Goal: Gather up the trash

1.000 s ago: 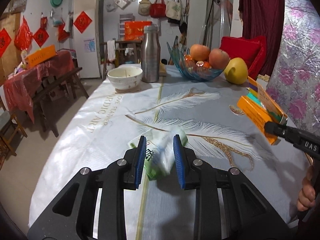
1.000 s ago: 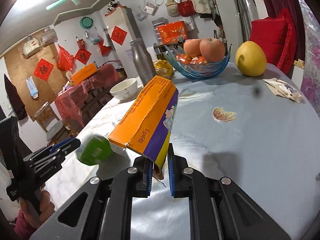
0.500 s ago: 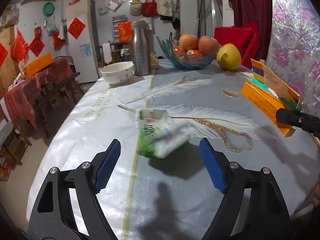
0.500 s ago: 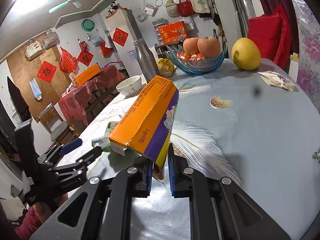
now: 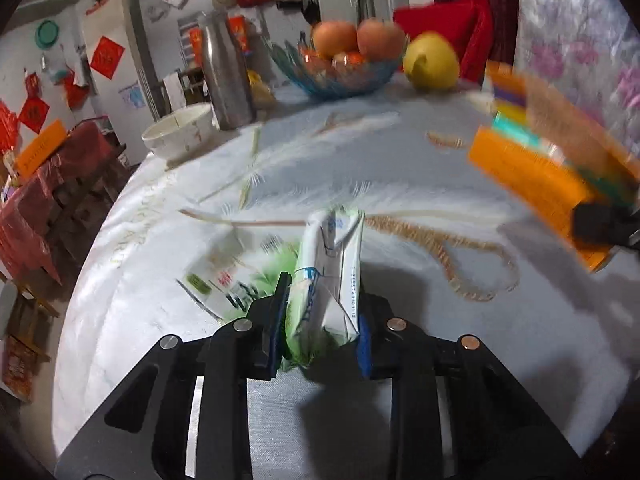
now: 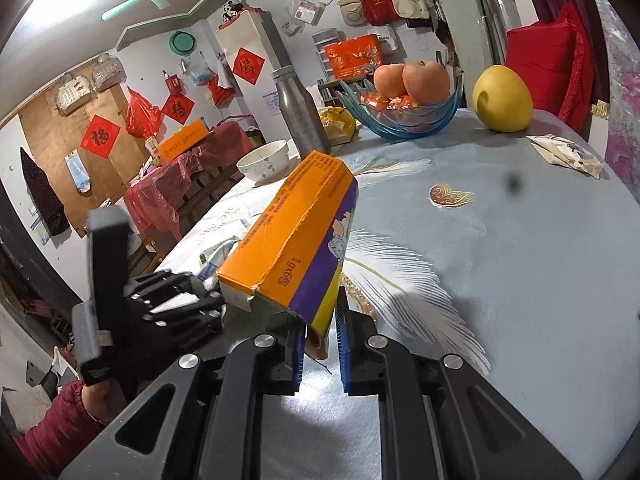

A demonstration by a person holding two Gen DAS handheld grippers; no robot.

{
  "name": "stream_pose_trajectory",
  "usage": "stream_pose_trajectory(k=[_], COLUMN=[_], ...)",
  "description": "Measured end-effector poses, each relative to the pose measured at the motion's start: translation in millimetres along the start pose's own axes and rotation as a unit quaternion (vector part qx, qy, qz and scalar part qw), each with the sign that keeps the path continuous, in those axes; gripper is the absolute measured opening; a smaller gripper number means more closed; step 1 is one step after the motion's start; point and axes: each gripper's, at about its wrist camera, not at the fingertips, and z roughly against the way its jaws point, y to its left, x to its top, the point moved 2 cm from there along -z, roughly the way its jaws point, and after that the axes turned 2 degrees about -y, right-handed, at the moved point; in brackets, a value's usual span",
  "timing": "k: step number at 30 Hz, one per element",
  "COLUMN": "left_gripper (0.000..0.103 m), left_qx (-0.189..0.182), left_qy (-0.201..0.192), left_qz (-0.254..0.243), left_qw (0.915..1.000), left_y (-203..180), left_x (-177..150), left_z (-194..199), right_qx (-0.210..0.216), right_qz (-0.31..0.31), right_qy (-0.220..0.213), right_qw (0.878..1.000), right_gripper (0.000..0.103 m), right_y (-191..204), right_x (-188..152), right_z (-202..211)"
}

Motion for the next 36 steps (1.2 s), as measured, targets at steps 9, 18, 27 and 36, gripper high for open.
stream_pose_trajectory(k=[9, 18, 27, 36], left_gripper=[0.023, 0.025, 0.015, 0.011], left_qx=[-0.057, -0.079, -0.085, -0.083], left_qy=[-0.038, -0.036, 0.003, -0.046], left_qz=[0.068, 0.085, 0.075, 0.097], left_qw=[0.9953, 0.9926, 0.9935, 0.9908], left_y=[21.7, 23.1, 7.2, 29.2], left_x=[13.1, -6.8, -24.0, -7.4], left_z=[53.5, 51.8, 24.8, 83.9], right_qx=[0.022, 0.035, 0.033, 0.046], right_qz=[-0.005, -0.002, -0.012, -0.015], right_qy=[-0.019, -0.017, -0.017, -0.032], right_qw=[1.0, 0.999, 0.999, 0.998], right_gripper=[0.014, 0.014, 0.014, 0.014], right_y=[11.8, 19.8, 11.5, 17.2], right_x=[1.2, -4.9, -7.0, -4.9], right_z=[22.3, 30.2, 32.6, 48.0])
